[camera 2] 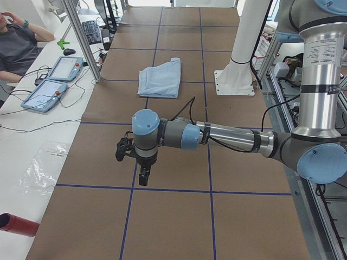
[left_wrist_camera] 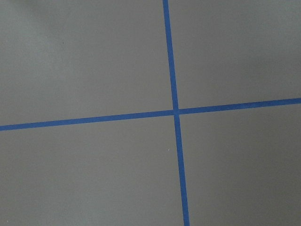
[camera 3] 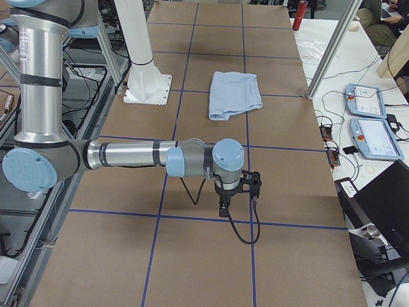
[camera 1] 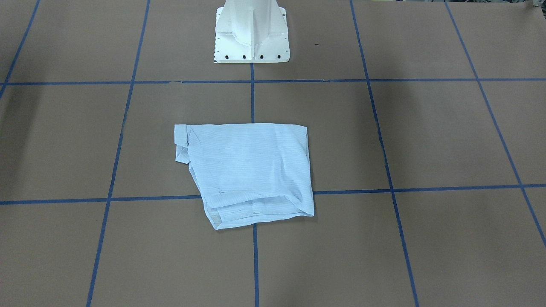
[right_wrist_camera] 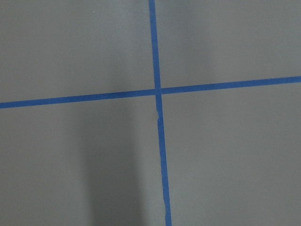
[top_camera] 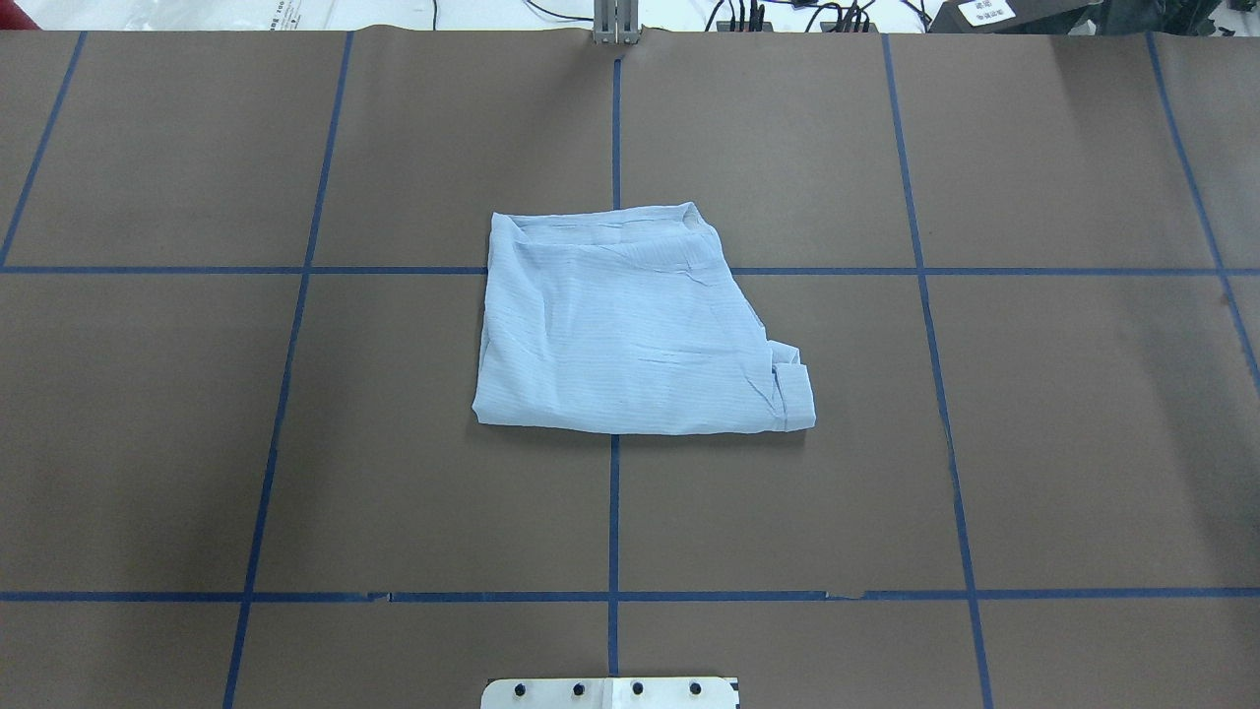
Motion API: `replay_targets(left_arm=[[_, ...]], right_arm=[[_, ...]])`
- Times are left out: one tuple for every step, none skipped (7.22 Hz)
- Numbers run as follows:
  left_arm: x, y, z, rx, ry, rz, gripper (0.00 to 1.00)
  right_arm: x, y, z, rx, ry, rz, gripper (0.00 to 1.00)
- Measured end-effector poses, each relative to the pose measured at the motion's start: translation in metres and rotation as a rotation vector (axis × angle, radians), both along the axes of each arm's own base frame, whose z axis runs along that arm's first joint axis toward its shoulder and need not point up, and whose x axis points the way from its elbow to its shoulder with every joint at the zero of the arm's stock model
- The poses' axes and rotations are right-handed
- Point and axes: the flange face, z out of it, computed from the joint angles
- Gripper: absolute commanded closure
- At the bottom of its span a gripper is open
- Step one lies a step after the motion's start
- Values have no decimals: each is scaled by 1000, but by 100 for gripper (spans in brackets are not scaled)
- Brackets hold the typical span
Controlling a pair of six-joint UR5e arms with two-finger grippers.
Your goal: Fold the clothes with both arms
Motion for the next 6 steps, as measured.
replay_targets(left_arm=[[0, 0, 0, 0, -1, 1, 0], [0, 0, 0, 1, -3, 2, 0], [0, 0, 0, 2, -4, 2, 0], [0, 0, 0, 2, -5, 2, 0], [0, 0, -1, 3, -5, 2, 0], [0, 0, -1, 4, -5, 1, 0]], right_arm=[[1, 13, 3, 3, 16, 10, 0], [1, 21, 9, 16, 22, 13, 0], [1, 23, 19, 28, 22, 14, 0], [1, 23, 28, 38, 21, 16, 0], [1, 21, 31, 44, 14, 18, 0], [0, 19, 29, 48, 6, 20, 0]])
